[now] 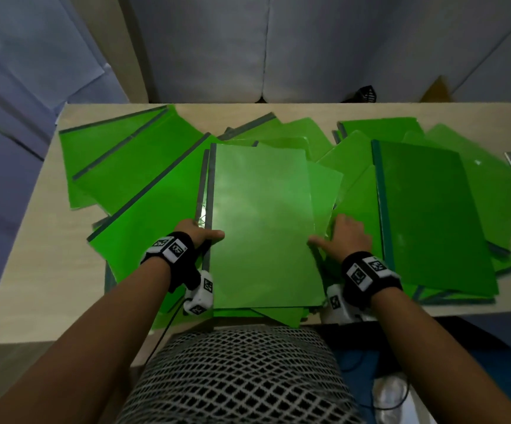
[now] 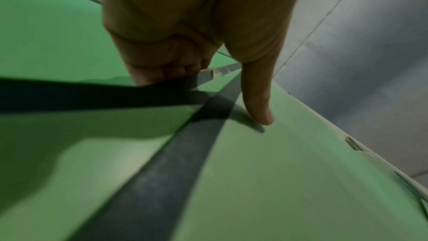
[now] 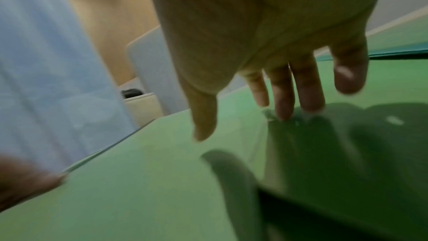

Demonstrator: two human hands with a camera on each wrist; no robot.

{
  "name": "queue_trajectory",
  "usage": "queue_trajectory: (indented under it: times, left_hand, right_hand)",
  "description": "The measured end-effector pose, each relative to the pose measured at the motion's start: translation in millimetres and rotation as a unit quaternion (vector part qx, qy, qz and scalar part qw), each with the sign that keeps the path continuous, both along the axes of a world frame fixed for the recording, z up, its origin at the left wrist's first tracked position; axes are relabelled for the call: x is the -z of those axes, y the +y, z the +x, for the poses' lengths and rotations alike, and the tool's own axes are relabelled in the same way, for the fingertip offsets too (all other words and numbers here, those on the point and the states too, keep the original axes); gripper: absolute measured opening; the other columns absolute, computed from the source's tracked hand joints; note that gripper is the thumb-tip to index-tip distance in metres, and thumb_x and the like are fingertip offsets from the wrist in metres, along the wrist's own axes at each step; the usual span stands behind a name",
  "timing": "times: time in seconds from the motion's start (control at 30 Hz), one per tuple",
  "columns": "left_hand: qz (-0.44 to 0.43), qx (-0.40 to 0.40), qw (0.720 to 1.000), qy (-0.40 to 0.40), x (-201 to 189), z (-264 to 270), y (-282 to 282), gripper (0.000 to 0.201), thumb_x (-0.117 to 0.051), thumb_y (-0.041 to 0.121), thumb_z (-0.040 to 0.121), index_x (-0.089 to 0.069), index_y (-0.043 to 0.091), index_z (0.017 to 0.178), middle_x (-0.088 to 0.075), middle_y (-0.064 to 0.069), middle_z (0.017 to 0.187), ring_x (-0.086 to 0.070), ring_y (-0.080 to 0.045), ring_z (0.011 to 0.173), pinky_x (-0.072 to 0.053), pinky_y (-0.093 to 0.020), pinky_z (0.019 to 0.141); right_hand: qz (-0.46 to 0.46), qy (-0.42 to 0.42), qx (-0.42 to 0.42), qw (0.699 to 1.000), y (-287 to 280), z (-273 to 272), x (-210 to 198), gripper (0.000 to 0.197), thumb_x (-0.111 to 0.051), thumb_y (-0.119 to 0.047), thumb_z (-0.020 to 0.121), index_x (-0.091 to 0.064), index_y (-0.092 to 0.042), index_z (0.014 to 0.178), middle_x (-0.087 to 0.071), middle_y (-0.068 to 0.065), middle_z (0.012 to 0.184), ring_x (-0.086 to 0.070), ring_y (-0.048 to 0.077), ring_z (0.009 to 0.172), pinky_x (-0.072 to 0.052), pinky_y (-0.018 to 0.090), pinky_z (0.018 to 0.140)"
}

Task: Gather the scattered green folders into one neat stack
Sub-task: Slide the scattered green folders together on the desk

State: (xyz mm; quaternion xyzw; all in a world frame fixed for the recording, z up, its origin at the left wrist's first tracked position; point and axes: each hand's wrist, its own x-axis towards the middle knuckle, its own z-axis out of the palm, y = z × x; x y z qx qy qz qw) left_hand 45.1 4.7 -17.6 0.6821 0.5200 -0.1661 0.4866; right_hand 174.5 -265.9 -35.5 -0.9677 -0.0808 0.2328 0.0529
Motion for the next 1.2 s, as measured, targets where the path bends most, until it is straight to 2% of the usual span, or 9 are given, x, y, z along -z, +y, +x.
queue_trajectory:
  times: [0.13,0.23,0.4,0.53,0.77,0.9,1.03,1.13,1.2]
  left_hand:
    - [-0.011,-0.006,0.999,-0.048,0.4,-6.9,0.1,0.089,-0.077,0.018,0.078,-0.023,0.002,0.148,-0.042,-0.019,0.145,-0.049,-0.036,0.125,-0.042,-0.043,0.104]
    - [-0.038,-0.013,0.995,-0.094,-2.1,-10.2,8.1,0.082,-0.072,0.007,0.081,-0.025,0.005,0.148,-0.037,-0.017,0.149,-0.045,-0.036,0.130,-0.038,-0.043,0.108]
    - [0.004,0.047,0.995,-0.092,-21.1,-6.1,50.0,0.073,-0.070,0.004,0.081,-0.033,0.002,0.144,-0.045,-0.019,0.143,-0.049,-0.037,0.125,-0.039,-0.048,0.107]
    - [0.120,0.102,0.987,-0.024,-32.7,1.5,88.5,0.067,-0.074,0.008,0.080,-0.042,-0.001,0.138,-0.051,-0.017,0.137,-0.053,-0.037,0.121,-0.043,-0.042,0.101]
    - [0.219,0.218,0.948,0.079,-29.8,7.8,122.5,0.073,-0.081,0.031,0.071,-0.049,0.005,0.132,-0.054,-0.019,0.131,-0.056,-0.037,0.116,-0.049,-0.043,0.096]
    - [0.224,0.269,0.928,0.124,-21.1,1.9,126.4,0.078,-0.077,0.046,0.072,-0.047,0.013,0.136,-0.044,-0.018,0.142,-0.048,-0.035,0.126,-0.043,-0.042,0.104]
    - [0.227,0.284,0.919,0.150,-15.2,-5.8,128.1,0.078,-0.072,0.054,0.072,-0.047,0.018,0.136,-0.028,-0.016,0.147,-0.040,-0.037,0.132,-0.039,-0.043,0.109]
    - [0.228,0.286,0.918,0.155,-13.8,-9.4,129.6,0.080,-0.073,0.057,0.070,-0.046,0.022,0.137,-0.027,-0.017,0.146,-0.036,-0.038,0.134,-0.038,-0.045,0.110]
    - [0.228,0.289,0.915,0.164,-13.6,-11.5,129.8,0.081,-0.071,0.060,0.069,-0.044,0.026,0.137,-0.027,-0.019,0.146,-0.034,-0.040,0.134,-0.037,-0.047,0.109]
  right_hand:
    - [-0.070,-0.030,0.189,0.979,-58.6,37.1,-4.2,0.094,-0.060,-0.062,0.081,-0.025,-0.003,0.146,-0.029,0.026,0.149,-0.030,0.042,0.137,-0.033,0.058,0.108]
    - [-0.081,0.019,0.238,0.968,-83.7,53.1,6.9,0.094,-0.055,-0.062,0.085,-0.024,0.003,0.144,-0.031,0.033,0.146,-0.034,0.046,0.134,-0.038,0.056,0.104]
    - [-0.118,-0.020,0.121,0.985,-76.5,48.5,7.7,0.042,-0.046,-0.018,0.098,-0.037,0.008,0.129,-0.056,0.033,0.123,-0.056,0.044,0.114,-0.051,0.049,0.091]
    - [-0.154,-0.026,0.063,0.986,-52.3,38.3,-15.2,0.044,-0.039,0.002,0.096,-0.030,0.011,0.139,-0.059,0.035,0.119,-0.060,0.045,0.111,-0.052,0.049,0.090]
    - [-0.126,-0.020,-0.104,0.986,51.4,-6.1,-57.4,0.028,-0.044,-0.010,0.098,-0.061,0.004,0.116,-0.066,0.015,0.102,-0.060,0.026,0.078,-0.051,0.031,0.065]
    - [-0.088,0.040,-0.188,0.977,111.2,-56.9,-54.5,0.026,-0.045,-0.015,0.098,-0.064,-0.001,0.107,-0.056,0.008,0.085,-0.055,0.023,0.074,-0.053,0.031,0.068]
    - [-0.023,0.038,-0.108,0.993,118.6,-46.0,-57.7,0.036,-0.047,-0.035,0.097,-0.053,-0.007,0.074,-0.052,0.005,0.072,-0.054,0.024,0.071,-0.050,0.030,0.064]
    - [0.023,0.023,0.044,0.999,74.7,-4.7,-54.0,0.040,-0.054,-0.045,0.093,-0.058,-0.005,0.095,-0.063,0.016,0.103,-0.059,0.031,0.091,-0.048,0.033,0.075]
    - [0.015,0.018,0.182,0.983,33.7,19.6,-36.0,0.082,-0.067,-0.056,0.080,-0.042,-0.001,0.136,-0.043,0.023,0.143,-0.045,0.039,0.128,-0.043,0.046,0.097]
